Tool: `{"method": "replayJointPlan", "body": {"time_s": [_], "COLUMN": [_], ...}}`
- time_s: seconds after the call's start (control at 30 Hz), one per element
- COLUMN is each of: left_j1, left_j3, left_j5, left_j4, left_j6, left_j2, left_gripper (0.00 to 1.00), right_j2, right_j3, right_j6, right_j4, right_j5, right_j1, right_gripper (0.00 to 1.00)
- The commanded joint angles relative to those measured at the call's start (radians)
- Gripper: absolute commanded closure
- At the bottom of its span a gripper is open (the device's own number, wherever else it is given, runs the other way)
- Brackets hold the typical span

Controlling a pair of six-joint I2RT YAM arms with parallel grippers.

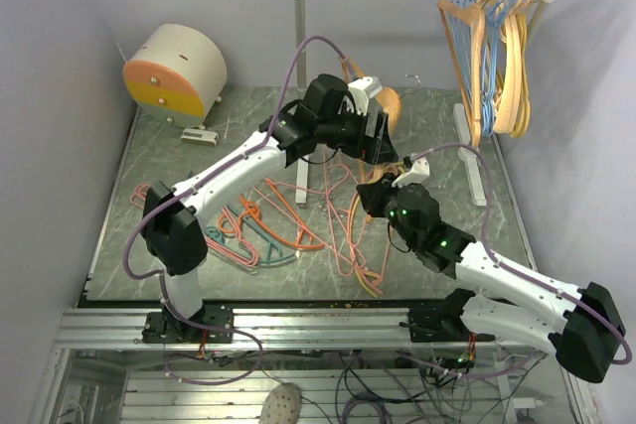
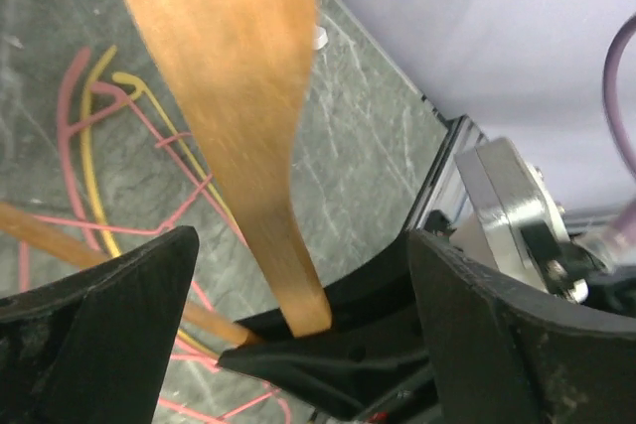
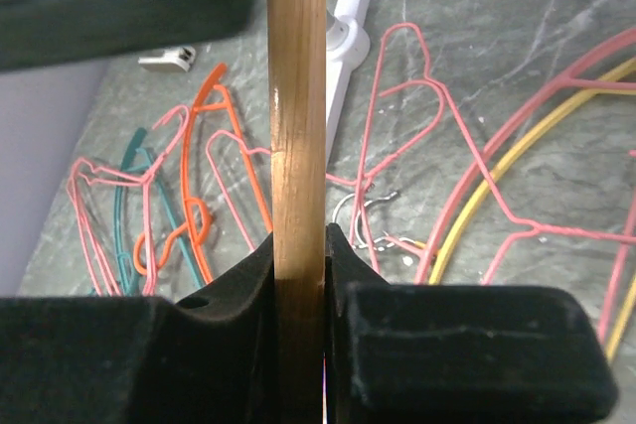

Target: Organize the hangers

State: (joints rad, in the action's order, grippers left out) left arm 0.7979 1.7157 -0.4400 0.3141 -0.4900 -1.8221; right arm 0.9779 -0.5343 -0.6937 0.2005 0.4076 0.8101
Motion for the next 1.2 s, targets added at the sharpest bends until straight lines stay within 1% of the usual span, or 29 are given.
{"method": "replayJointPlan", "body": {"time_s": [0.0, 0.07, 0.17, 0.2, 0.27, 0.3, 0.33, 0.4, 0.43, 0.47, 0.5, 0.53, 0.57, 0.67, 0.7, 0.77, 0.93, 1.07, 1.17], "left_j1": [0.027, 0.035, 0.037, 0.037, 0.035, 0.034, 0.033, 0.024, 0.018, 0.016, 0.007, -0.016, -0.067, -0.249, -0.303, -0.366, -0.412, -0.446, -0.465], "left_j3": [0.155, 0.217, 0.315, 0.359, 0.415, 0.433, 0.452, 0.479, 0.489, 0.493, 0.491, 0.484, 0.481, 0.484, 0.483, 0.464, 0.388, 0.332, 0.316], "left_j5": [0.085, 0.129, 0.156, 0.174, 0.268, 0.34, 0.423, 0.635, 0.829, 0.94, 1.113, 1.207, 1.248, 1.206, 1.169, 1.148, 1.166, 1.258, 1.248], "left_j4": [0.264, 0.36, 0.517, 0.593, 0.664, 0.675, 0.669, 0.616, 0.573, 0.519, 0.48, 0.442, 0.419, 0.433, 0.444, 0.454, 0.439, 0.407, 0.406], "left_j6": [0.263, 0.387, 0.605, 0.679, 0.778, 0.804, 0.798, 0.753, 0.711, 0.677, 0.664, 0.655, 0.63, 0.523, 0.498, 0.472, 0.49, 0.476, 0.471], "left_j2": [0.087, 0.116, 0.167, 0.19, 0.234, 0.258, 0.284, 0.317, 0.329, 0.339, 0.346, 0.356, 0.363, 0.384, 0.39, 0.408, 0.447, 0.462, 0.469], "left_gripper": [0.02, 0.02, 0.02, 0.02, 0.02, 0.02, 0.02, 0.02, 0.02, 0.02, 0.02, 0.02, 0.02, 0.02, 0.02, 0.02, 0.02, 0.02, 0.02], "right_j2": [-0.041, -0.046, -0.055, -0.054, -0.047, -0.042, -0.034, -0.011, 0.004, 0.024, 0.047, 0.073, 0.103, 0.187, 0.207, 0.238, 0.306, 0.381, 0.456], "right_j3": [-0.111, -0.16, -0.21, -0.23, -0.274, -0.296, -0.319, -0.37, -0.4, -0.432, -0.47, -0.518, -0.56, -0.677, -0.707, -0.763, -0.861, -0.952, -1.024], "right_j6": [0.092, 0.118, 0.164, 0.177, 0.195, 0.208, 0.224, 0.265, 0.287, 0.307, 0.333, 0.358, 0.375, 0.436, 0.451, 0.476, 0.528, 0.568, 0.597], "right_j4": [-0.221, -0.307, -0.389, -0.415, -0.464, -0.482, -0.496, -0.523, -0.534, -0.546, -0.551, -0.562, -0.581, -0.599, -0.599, -0.598, -0.57, -0.558, -0.559], "right_j5": [0.013, 0.035, 0.043, 0.047, 0.073, 0.095, 0.116, 0.165, 0.189, 0.212, 0.228, 0.246, 0.265, 0.303, 0.311, 0.324, 0.323, 0.316, 0.292], "right_j1": [0.004, 0.004, 0.006, 0.005, 0.009, 0.014, 0.022, 0.036, 0.041, 0.047, 0.053, 0.055, 0.056, 0.06, 0.06, 0.063, 0.063, 0.059, 0.055], "right_gripper": [1.0, 1.0, 1.0, 1.0, 1.0, 1.0, 1.0, 1.0, 1.0, 1.0, 1.0, 1.0, 1.0, 1.0, 1.0, 1.0, 1.0, 1.0, 1.0]}}
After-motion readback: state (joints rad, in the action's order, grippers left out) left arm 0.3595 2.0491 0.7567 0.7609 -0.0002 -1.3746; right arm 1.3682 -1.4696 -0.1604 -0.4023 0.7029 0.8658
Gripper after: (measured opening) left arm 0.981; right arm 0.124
